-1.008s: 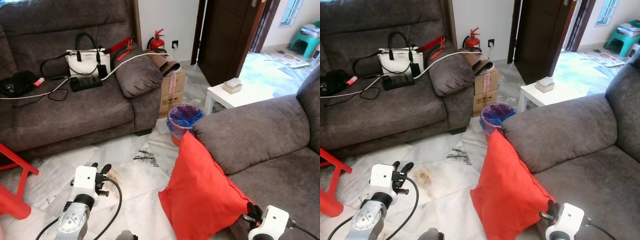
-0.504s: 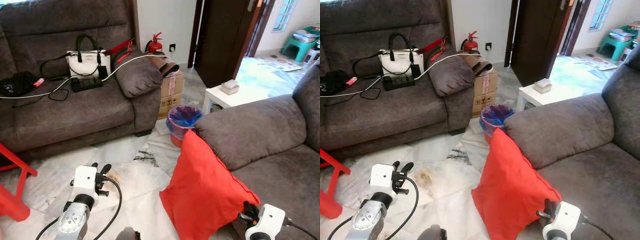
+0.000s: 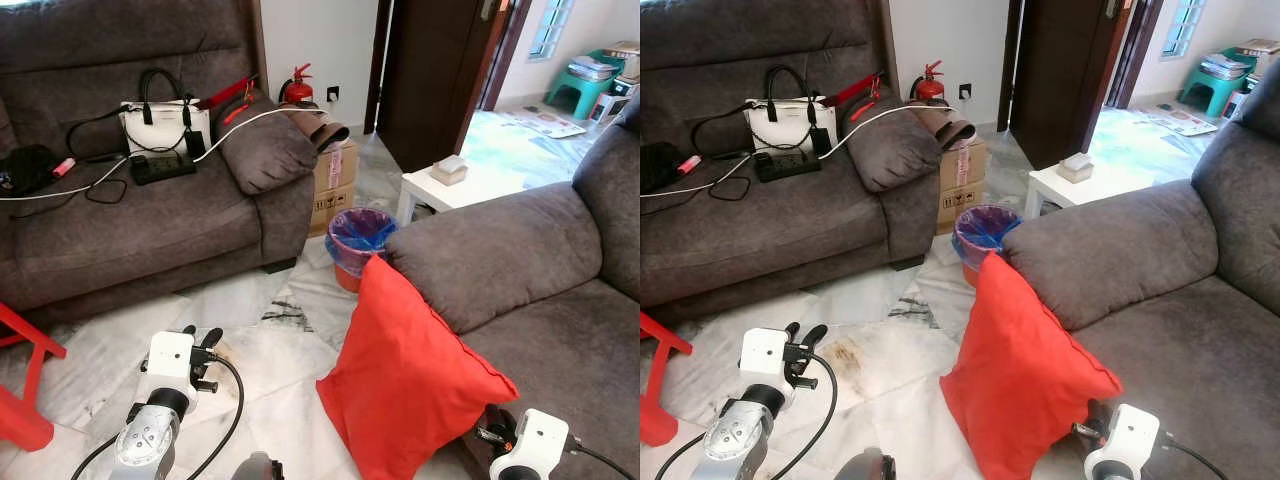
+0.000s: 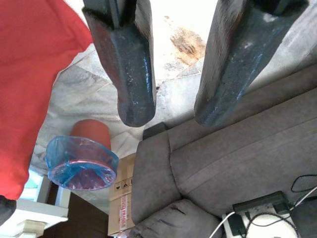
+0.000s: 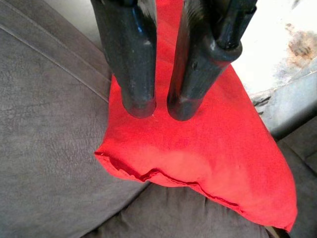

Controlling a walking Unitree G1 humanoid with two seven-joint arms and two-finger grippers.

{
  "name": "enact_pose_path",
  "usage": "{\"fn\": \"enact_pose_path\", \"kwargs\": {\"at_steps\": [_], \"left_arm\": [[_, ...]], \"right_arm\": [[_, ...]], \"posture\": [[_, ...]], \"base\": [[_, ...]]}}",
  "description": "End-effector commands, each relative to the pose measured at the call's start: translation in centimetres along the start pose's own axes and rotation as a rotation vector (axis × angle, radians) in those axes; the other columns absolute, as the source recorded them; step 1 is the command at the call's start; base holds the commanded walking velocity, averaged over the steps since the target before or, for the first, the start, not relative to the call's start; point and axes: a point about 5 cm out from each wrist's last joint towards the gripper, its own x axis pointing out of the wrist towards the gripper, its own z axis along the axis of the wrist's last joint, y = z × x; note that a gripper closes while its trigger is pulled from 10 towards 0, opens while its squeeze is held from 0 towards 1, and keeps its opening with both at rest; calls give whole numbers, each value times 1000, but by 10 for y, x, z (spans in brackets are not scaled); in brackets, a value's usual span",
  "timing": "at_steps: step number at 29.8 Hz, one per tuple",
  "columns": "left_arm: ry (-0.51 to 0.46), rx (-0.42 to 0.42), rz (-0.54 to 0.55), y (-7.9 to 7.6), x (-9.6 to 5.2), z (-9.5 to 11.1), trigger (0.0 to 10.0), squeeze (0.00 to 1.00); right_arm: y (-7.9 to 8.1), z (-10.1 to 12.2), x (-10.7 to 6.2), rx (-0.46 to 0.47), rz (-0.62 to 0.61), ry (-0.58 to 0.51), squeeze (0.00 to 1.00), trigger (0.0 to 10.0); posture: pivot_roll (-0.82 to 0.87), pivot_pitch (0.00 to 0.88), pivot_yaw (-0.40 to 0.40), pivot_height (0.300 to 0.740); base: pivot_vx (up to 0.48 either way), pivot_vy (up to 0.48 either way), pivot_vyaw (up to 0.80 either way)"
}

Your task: Move the pillow to the sofa from floor

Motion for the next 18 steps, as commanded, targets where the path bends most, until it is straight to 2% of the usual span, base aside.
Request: {"fn": "enact_pose_path", "kwargs": {"at_steps": [1, 6, 18], "left_arm": [[13, -2, 10, 3, -1, -1, 10000, 0], [13, 13, 15, 4, -1, -1, 10000, 0], [19, 7, 10, 3, -1, -2, 10000, 0]], "right_arm": [[2, 1, 1, 3, 2, -4, 0, 10000], [4, 1, 1, 12, 9, -16, 0, 10000], [4, 4, 2, 6, 3, -33, 0, 10000]], "posture": [[88, 79, 34, 633], [86, 78, 34, 633], [89, 80, 34, 633]], "base": [[0, 0, 0], [163, 0, 0], [432, 0, 0]]}}
